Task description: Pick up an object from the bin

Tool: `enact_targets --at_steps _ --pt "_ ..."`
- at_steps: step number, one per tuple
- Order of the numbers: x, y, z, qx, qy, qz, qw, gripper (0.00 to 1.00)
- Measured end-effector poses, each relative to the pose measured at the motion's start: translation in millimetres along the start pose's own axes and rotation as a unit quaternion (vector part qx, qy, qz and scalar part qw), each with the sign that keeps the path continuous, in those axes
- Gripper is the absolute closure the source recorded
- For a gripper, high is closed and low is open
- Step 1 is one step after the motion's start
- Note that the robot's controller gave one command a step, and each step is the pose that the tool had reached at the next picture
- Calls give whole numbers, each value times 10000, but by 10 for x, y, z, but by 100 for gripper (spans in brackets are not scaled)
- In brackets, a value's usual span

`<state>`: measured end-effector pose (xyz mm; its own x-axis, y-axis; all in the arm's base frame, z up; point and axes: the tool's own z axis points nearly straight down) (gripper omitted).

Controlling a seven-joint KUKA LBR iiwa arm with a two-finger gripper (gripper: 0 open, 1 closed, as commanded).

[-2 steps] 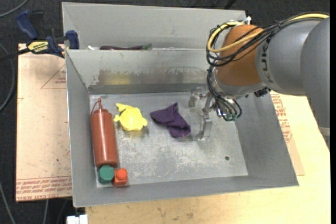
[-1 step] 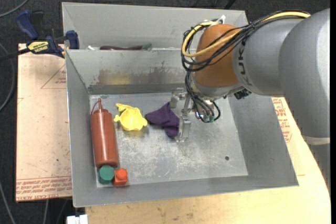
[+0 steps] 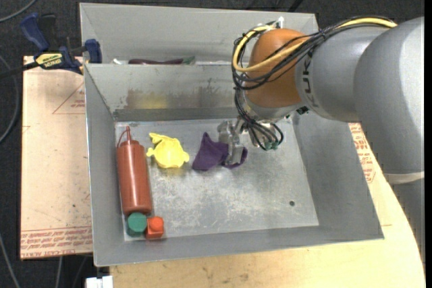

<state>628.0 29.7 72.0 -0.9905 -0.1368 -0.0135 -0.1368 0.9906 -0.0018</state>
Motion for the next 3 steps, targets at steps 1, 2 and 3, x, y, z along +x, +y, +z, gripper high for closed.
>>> enact_targets --at_steps 1,2,3 --pt "0 2 -1 3 -1 -6 10000 100" --pt "-62 14 -1285 -1 -24 -70 10000 100" --pt "-60 15 -1282 -2 -21 -71 10000 100"
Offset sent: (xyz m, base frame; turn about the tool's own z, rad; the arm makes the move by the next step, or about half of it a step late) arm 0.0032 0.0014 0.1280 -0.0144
